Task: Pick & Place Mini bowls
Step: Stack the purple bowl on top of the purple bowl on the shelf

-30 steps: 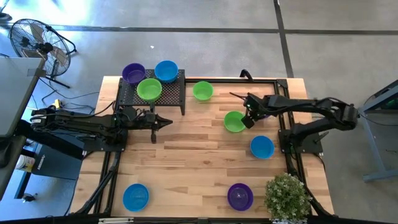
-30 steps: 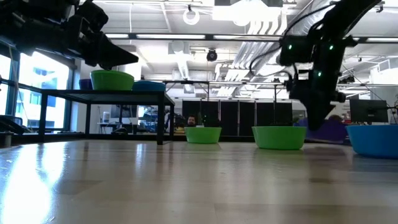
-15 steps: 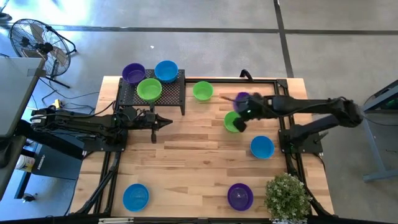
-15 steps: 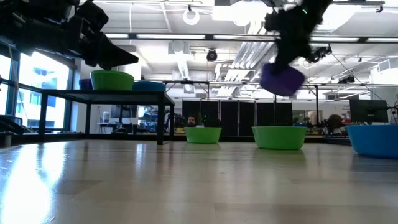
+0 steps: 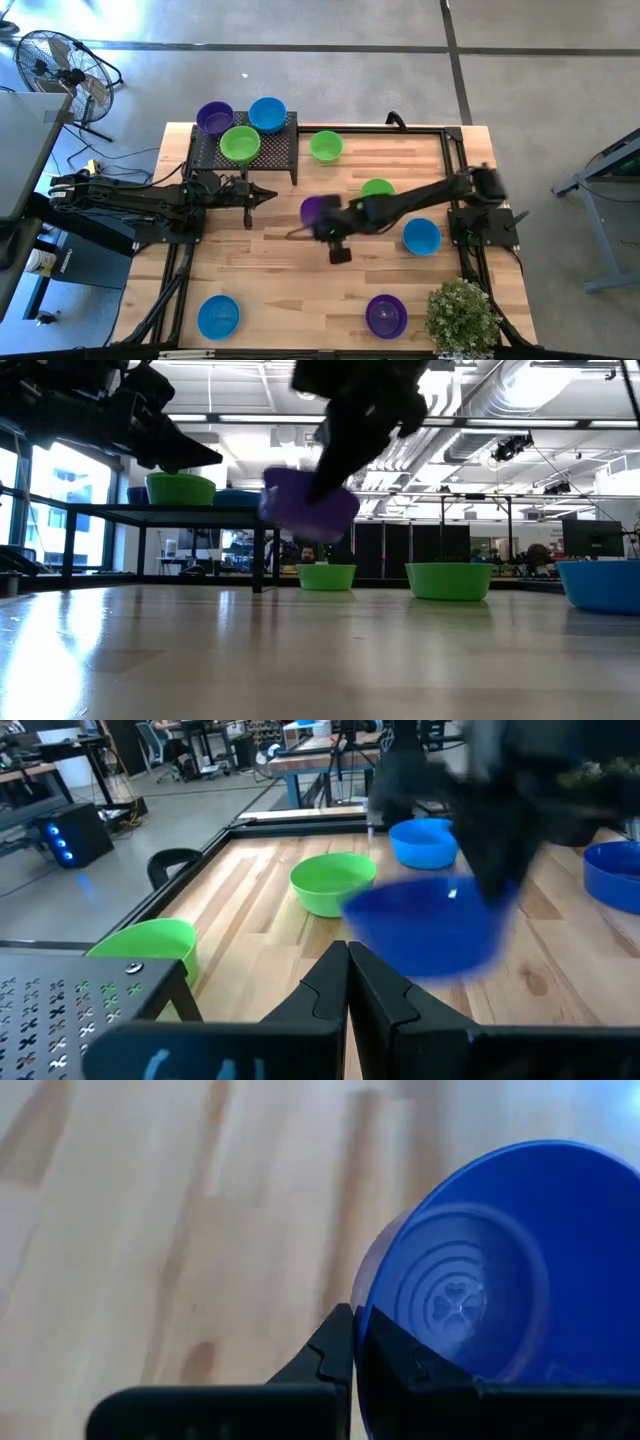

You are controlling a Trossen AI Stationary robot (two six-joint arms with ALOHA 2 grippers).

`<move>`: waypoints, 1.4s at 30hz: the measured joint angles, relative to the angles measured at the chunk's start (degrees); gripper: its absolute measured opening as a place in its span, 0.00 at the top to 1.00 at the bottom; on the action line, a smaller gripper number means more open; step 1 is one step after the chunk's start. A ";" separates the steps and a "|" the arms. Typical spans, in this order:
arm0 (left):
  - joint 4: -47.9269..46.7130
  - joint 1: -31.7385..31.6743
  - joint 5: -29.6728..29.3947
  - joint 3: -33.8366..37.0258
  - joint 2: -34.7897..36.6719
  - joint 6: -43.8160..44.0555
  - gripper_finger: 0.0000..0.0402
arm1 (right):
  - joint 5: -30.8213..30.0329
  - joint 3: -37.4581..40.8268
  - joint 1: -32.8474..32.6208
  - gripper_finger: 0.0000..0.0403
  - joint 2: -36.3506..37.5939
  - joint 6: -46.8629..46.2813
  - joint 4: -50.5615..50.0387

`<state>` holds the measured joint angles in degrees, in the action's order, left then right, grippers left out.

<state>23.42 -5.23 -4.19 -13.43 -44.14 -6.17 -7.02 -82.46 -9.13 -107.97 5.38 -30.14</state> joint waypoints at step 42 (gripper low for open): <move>-8.55 0.30 2.35 -3.13 0.00 0.27 1.00 | -3.56 34.46 2.08 0.98 16.84 -0.88 41.86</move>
<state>14.87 -4.94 -1.84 -16.56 -44.14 -5.90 -10.58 -48.00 -7.05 -91.13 4.51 11.73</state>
